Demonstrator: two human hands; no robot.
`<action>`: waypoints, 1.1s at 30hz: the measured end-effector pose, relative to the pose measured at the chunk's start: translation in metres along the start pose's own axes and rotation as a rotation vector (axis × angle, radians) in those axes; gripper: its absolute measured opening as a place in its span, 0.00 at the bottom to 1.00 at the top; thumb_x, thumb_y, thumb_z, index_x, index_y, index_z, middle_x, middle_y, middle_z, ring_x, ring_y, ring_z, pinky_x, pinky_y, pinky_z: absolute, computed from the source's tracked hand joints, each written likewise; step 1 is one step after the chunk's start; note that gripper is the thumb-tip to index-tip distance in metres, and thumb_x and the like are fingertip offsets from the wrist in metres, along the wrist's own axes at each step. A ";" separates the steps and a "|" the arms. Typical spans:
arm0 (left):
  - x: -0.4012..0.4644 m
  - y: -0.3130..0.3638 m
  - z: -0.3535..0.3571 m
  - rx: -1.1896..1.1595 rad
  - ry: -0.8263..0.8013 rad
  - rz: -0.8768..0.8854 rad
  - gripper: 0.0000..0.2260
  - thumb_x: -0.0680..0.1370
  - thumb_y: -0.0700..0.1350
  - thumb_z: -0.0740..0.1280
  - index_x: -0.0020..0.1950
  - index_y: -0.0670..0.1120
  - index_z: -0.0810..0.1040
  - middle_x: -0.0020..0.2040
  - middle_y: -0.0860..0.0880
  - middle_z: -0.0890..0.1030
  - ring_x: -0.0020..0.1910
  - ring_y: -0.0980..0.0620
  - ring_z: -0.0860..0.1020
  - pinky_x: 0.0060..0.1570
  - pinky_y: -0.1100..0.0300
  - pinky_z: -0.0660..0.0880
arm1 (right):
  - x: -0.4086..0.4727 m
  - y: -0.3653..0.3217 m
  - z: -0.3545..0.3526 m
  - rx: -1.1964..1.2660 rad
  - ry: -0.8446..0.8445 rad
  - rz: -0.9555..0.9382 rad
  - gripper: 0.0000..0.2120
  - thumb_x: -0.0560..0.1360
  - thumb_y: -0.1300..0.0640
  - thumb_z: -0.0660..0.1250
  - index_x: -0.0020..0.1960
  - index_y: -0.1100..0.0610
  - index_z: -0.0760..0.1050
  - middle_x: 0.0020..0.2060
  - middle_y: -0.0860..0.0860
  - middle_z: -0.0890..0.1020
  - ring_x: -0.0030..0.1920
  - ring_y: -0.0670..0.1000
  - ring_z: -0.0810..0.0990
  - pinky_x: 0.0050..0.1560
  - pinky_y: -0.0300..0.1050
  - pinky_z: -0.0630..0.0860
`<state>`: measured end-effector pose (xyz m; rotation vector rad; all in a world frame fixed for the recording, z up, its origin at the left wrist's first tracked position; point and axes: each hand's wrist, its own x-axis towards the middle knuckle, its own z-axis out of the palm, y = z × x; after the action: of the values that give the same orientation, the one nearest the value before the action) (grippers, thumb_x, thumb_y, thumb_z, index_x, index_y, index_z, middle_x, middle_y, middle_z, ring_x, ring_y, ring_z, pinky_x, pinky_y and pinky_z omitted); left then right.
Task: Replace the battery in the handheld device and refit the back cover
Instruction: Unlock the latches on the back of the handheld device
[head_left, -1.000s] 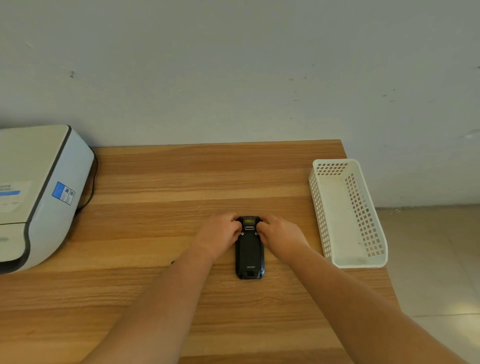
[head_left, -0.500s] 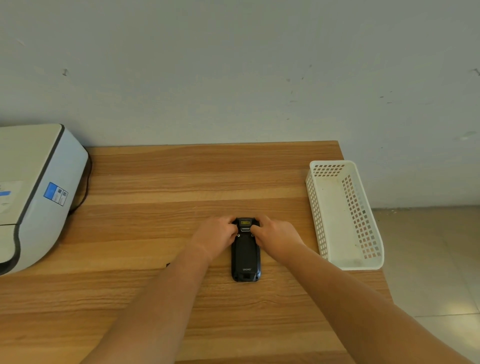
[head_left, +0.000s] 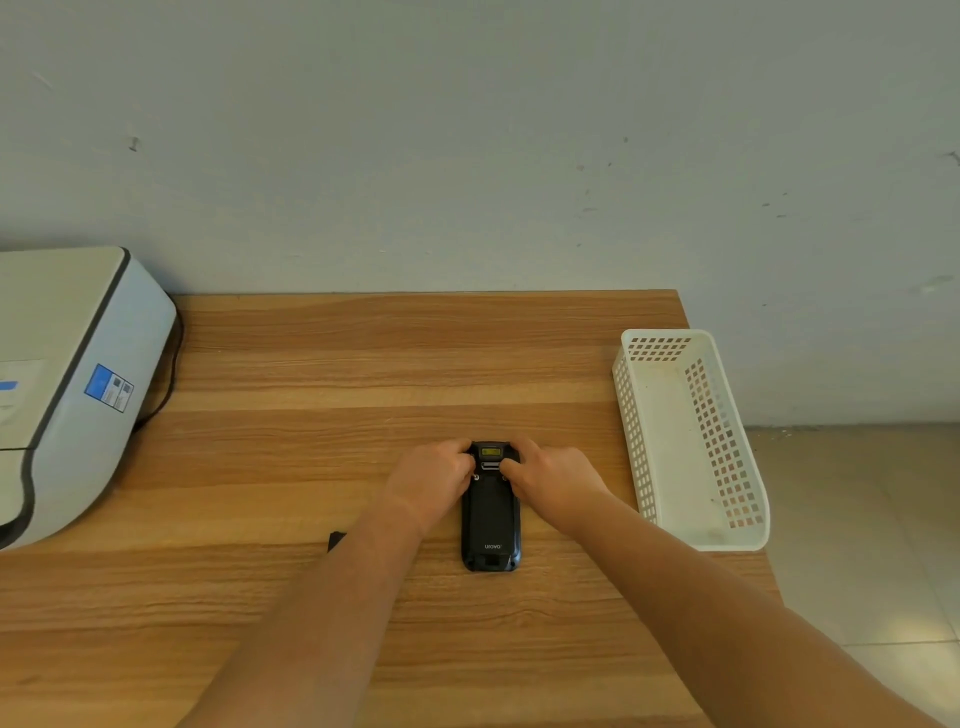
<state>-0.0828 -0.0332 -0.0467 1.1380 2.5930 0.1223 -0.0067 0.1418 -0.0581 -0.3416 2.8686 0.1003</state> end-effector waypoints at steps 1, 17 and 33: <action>0.001 0.000 0.001 -0.008 0.004 -0.014 0.13 0.82 0.47 0.61 0.62 0.46 0.79 0.66 0.48 0.76 0.61 0.48 0.76 0.59 0.54 0.74 | -0.001 0.000 0.001 -0.007 0.006 -0.006 0.07 0.75 0.55 0.68 0.52 0.55 0.74 0.52 0.55 0.79 0.29 0.51 0.76 0.24 0.43 0.64; -0.013 0.014 0.008 -0.265 0.156 -0.209 0.11 0.80 0.50 0.64 0.59 0.48 0.79 0.66 0.54 0.75 0.62 0.52 0.75 0.59 0.59 0.72 | -0.014 -0.034 0.003 0.644 0.194 0.498 0.10 0.79 0.51 0.63 0.54 0.54 0.80 0.64 0.44 0.75 0.59 0.46 0.75 0.51 0.42 0.77; -0.009 0.037 0.010 -0.447 0.134 -0.586 0.06 0.77 0.50 0.69 0.50 0.49 0.81 0.50 0.51 0.78 0.49 0.52 0.76 0.48 0.55 0.76 | -0.003 -0.055 -0.004 1.035 0.183 0.957 0.06 0.79 0.57 0.66 0.52 0.56 0.80 0.58 0.48 0.74 0.48 0.46 0.76 0.43 0.38 0.76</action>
<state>-0.0477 -0.0156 -0.0470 0.2098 2.6968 0.6191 0.0080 0.0883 -0.0557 1.2163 2.5069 -1.2060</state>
